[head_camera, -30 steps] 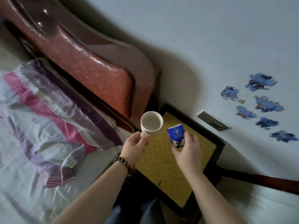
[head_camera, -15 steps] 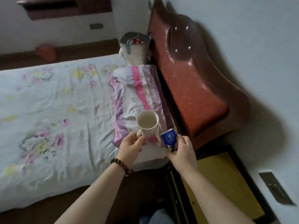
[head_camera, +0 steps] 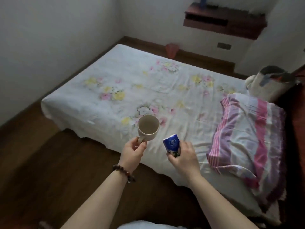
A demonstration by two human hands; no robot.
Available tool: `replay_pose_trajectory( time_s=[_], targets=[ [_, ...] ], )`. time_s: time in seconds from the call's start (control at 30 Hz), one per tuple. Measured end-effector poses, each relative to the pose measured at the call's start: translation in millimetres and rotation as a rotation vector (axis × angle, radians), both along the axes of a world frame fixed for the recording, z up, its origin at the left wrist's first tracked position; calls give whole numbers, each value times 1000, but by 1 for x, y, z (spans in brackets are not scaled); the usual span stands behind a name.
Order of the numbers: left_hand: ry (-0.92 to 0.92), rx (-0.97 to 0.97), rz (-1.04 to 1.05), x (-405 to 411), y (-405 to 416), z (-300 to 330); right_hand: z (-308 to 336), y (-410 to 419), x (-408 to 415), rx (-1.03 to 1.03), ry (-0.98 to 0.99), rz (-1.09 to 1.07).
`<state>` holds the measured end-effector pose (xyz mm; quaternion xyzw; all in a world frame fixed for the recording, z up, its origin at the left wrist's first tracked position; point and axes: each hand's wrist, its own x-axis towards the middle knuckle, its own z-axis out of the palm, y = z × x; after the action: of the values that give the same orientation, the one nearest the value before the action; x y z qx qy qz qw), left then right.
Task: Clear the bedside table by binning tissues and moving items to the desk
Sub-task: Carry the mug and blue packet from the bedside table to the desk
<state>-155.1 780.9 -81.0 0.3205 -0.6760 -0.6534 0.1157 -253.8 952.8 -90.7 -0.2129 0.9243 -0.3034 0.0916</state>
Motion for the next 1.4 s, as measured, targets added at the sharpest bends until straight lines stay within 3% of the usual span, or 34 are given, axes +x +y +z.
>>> replay_pose_trajectory(
  time_s=[0.4,0.77,1.17,1.4],
  targets=[
    [20,-7,635,153,-201,0,9,-279,65,-28,49,498],
    [22,-13,958,175,-406,-8,-7,-544,57,-52,-4,785],
    [-21,45,1159,178,-606,1,-20,-788,58,-67,-27,883],
    [-41,36,1152,207,-723,-16,-35,-909,86,-31,-68,932]
  ],
)
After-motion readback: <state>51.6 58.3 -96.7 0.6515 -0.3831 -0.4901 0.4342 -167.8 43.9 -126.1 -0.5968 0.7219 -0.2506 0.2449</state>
